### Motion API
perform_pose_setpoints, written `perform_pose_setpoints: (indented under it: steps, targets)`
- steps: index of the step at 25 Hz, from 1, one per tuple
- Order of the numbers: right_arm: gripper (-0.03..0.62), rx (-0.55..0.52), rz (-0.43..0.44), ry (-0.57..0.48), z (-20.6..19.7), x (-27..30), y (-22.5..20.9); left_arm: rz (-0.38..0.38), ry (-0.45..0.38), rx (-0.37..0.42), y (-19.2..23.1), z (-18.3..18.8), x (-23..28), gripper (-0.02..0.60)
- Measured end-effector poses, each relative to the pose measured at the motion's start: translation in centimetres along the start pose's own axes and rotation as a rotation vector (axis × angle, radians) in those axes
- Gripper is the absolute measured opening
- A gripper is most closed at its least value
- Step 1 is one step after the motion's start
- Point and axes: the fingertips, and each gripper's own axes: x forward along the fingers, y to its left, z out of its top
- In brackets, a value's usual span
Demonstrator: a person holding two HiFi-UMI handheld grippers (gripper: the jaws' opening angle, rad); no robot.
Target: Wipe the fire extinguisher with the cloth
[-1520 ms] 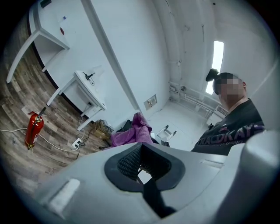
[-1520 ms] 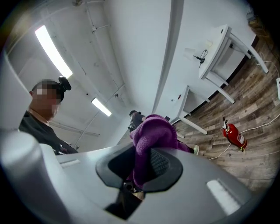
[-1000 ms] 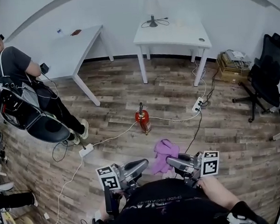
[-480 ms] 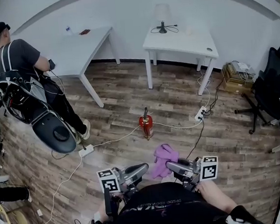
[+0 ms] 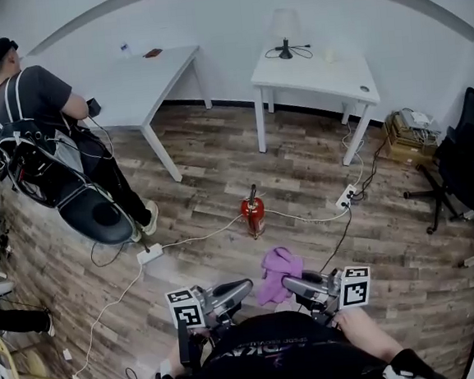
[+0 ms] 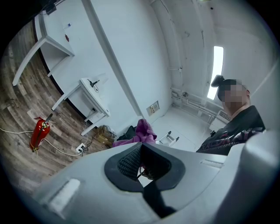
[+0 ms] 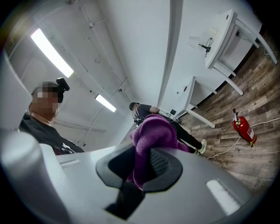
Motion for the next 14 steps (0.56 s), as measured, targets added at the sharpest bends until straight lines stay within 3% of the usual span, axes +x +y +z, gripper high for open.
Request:
perform_pose_setpoints:
  steps: [14]
  targets:
    - [0.052, 0.046, -0.015, 0.006, -1.1, -0.3, -0.9, 0.025, -0.004, -0.047, 0.6, -1.2, -0.4, -0.002]
